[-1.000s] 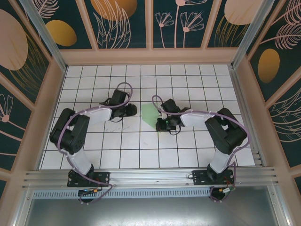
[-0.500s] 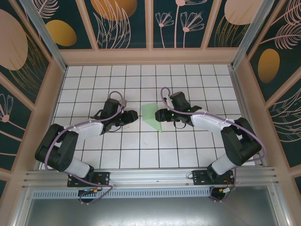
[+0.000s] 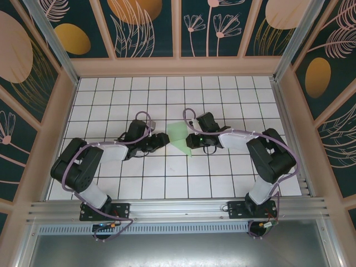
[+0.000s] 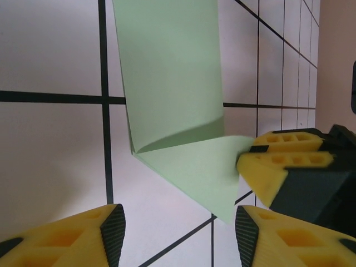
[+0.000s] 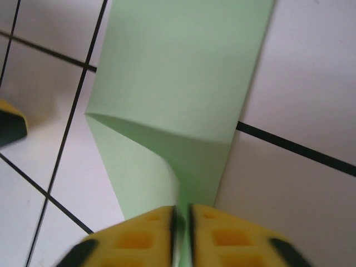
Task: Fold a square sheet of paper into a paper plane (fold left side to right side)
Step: Fourth fold the wing at the center of the table.
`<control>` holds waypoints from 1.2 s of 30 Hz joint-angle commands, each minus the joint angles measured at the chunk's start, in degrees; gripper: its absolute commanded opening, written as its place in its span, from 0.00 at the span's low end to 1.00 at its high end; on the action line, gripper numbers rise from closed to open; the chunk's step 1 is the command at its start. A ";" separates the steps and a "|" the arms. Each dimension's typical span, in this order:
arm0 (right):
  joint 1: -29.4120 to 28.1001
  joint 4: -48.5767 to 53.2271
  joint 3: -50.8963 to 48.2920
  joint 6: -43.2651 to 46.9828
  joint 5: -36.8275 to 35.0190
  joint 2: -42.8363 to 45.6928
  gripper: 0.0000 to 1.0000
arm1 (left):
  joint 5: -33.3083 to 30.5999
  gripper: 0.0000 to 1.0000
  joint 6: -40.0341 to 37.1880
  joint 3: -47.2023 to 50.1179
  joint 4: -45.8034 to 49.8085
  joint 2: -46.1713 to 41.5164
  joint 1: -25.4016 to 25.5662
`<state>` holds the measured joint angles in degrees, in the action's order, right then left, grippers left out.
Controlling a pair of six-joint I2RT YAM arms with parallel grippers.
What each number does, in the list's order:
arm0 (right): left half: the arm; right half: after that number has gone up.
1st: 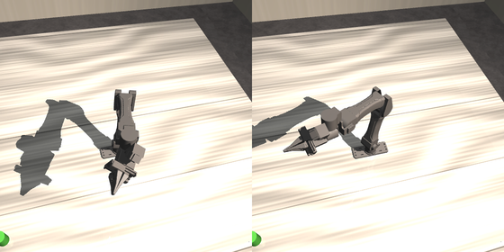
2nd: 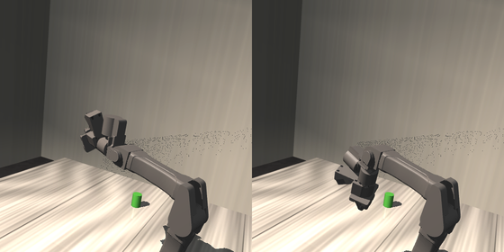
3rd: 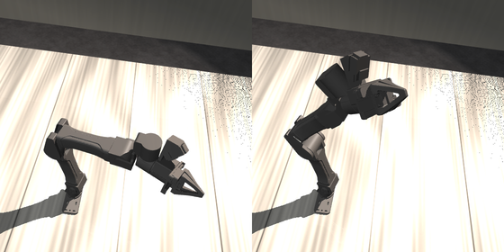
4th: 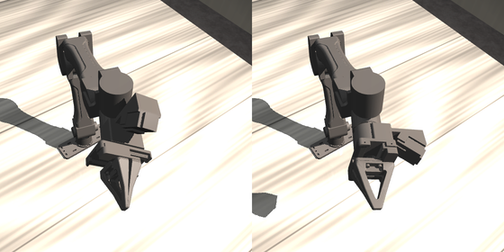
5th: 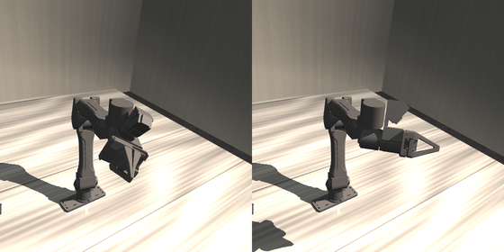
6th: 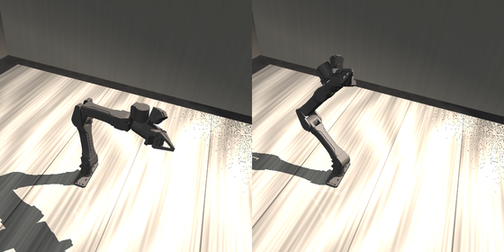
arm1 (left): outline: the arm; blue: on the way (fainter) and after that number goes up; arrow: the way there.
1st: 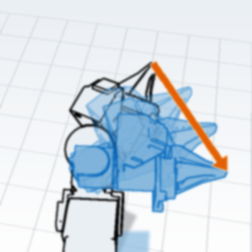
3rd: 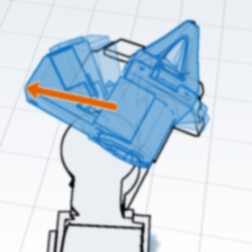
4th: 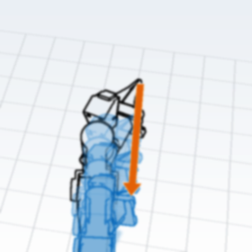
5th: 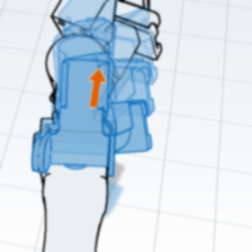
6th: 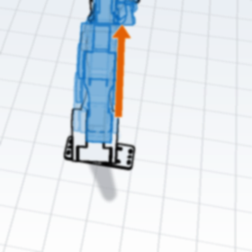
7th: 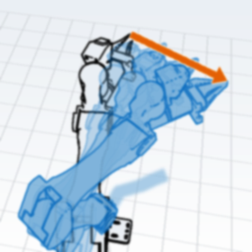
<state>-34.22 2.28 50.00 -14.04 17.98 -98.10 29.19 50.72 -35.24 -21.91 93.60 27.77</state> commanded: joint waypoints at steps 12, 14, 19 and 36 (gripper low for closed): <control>1.23 -1.80 -1.96 -0.86 -0.86 3.37 0.01 | 1.31 0.60 1.54 -4.21 -2.70 4.15 2.19; 1.83 -2.88 -3.01 -1.49 0.29 4.25 0.01 | 1.06 0.60 1.59 -4.61 -2.61 4.23 2.24; 2.05 -3.00 -3.69 -1.56 1.16 4.60 0.01 | 1.18 0.60 1.89 -5.43 -2.99 6.13 2.48; 2.01 -2.50 -3.52 -1.12 1.53 3.54 0.05 | 2.19 0.41 2.60 -11.67 -3.77 10.42 3.25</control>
<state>-32.34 0.16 47.05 -15.35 18.55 -94.96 30.22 53.25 -45.21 -23.92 103.15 30.72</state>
